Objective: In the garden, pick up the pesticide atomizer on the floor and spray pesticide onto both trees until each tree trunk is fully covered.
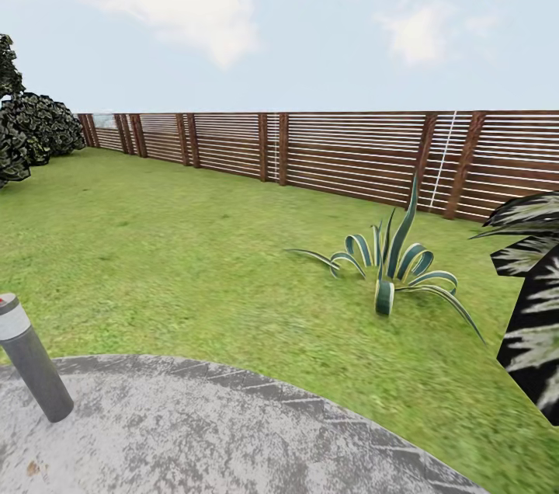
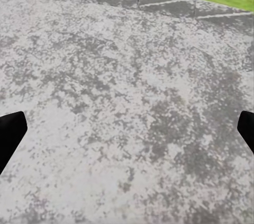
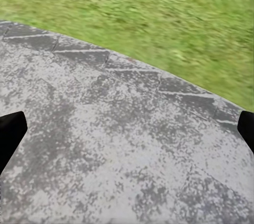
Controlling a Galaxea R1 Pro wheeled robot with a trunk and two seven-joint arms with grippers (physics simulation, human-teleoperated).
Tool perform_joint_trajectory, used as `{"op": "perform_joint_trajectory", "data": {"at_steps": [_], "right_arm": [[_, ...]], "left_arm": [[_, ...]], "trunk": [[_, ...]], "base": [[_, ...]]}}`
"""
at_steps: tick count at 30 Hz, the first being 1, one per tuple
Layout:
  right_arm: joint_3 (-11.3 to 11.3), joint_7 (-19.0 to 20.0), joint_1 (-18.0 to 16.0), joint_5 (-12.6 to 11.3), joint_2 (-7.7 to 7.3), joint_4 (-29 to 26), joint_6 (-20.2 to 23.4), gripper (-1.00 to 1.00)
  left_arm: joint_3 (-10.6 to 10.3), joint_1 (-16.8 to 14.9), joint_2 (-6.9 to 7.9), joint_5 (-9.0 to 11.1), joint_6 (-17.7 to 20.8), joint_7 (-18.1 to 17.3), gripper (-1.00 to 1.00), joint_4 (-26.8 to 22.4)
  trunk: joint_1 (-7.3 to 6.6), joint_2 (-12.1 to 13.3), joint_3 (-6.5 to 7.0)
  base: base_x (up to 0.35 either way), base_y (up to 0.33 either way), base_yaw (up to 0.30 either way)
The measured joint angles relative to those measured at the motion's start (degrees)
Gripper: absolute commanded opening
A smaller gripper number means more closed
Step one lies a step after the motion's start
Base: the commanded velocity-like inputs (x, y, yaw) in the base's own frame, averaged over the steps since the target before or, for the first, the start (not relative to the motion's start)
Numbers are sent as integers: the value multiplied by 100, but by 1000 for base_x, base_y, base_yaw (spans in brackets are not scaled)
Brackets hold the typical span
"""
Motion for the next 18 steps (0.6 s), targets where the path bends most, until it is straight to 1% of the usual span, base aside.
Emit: {"op": "perform_joint_trajectory", "data": {"at_steps": [2,18], "right_arm": [[3,0,0,0,1,1,0,100],[5,0,0,0,1,1,0,100]], "left_arm": [[-4,0,-5,-1,1,0,100,-1],[31,0,-5,53,6,0,100,-1]], "trunk": [[0,0,0],[351,-641,-287]], "base": [[0,0,0],[0,0,0]]}}
